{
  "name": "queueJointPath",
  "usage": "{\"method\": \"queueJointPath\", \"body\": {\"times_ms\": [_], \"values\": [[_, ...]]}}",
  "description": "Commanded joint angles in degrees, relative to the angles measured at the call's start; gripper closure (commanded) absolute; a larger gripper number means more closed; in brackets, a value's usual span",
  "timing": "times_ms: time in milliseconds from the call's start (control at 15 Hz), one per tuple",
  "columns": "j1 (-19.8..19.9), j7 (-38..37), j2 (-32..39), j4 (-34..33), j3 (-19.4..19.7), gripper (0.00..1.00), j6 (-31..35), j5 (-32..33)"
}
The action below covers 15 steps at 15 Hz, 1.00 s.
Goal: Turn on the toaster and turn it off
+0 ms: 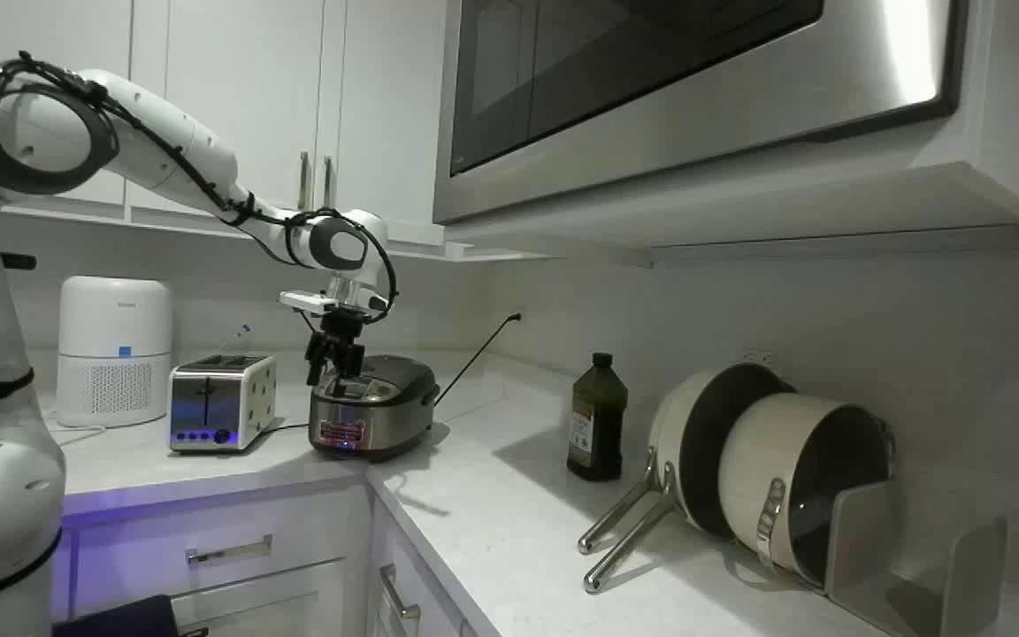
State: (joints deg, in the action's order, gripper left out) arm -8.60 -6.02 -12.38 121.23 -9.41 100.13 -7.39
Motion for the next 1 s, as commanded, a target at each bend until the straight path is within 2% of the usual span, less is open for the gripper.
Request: {"method": "queueJointPath", "body": {"times_ms": [0, 400, 667, 933], "values": [[0.0, 0.0, 0.0, -0.1, 0.0, 0.00, -0.1, 0.0], [-0.3, 1.0, -0.9, 0.4, -0.1, 0.00, -0.9, -0.4], [-1.6, 6.1, -4.4, 2.0, 0.0, 0.00, -3.5, -1.3], [-3.1, 12.8, -9.4, 3.2, 0.4, 0.00, -9.2, -2.4]]}}
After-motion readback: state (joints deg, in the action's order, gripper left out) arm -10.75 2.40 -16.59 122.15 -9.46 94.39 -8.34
